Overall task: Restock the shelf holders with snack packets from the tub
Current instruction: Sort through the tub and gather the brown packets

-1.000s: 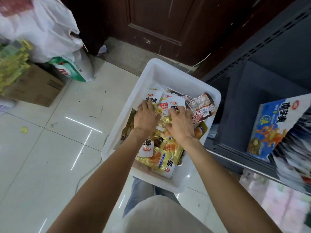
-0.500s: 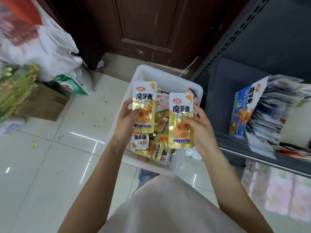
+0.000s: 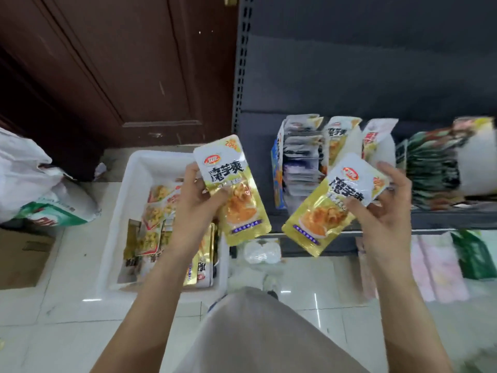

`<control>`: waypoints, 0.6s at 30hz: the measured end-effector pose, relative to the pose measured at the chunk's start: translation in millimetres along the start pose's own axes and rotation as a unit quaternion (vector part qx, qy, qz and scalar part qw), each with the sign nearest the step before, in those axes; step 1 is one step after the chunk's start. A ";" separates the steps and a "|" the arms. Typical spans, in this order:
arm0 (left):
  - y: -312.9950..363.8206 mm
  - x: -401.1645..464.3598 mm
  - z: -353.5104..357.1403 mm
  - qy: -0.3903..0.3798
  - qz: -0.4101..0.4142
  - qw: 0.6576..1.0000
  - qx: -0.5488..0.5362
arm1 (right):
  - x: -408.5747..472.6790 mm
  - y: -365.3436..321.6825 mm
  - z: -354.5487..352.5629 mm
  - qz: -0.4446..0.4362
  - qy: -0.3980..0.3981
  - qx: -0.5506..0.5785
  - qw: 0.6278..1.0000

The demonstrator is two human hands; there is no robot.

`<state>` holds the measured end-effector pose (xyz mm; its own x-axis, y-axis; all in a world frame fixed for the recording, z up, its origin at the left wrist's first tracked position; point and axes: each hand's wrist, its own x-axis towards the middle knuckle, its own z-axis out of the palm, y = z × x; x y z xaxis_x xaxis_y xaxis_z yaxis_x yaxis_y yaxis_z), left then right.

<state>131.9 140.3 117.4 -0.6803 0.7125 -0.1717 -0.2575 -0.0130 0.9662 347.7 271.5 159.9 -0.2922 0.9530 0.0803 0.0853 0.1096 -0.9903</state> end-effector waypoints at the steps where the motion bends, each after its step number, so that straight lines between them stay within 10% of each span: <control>1: 5.4 1.7 21.4 -0.015 0.006 1.000 -0.006 | 7.1 1.2 -14.3 -0.003 0.044 0.014 0.999; 6: 35.2 20.9 121.0 -0.035 0.084 0.995 -0.031 | 57.2 12.8 -74.2 -0.055 0.160 0.036 0.985; 18: -2.6 65.9 216.4 -0.053 0.148 0.972 0.174 | 92.6 66.2 -101.1 -0.241 -0.175 -0.352 0.887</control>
<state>236.3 339.1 145.2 -0.6097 0.7825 0.1261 0.1981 -0.0037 0.9802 422.6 395.6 113.2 -0.7240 0.6145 0.3134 0.4075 0.7476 -0.5244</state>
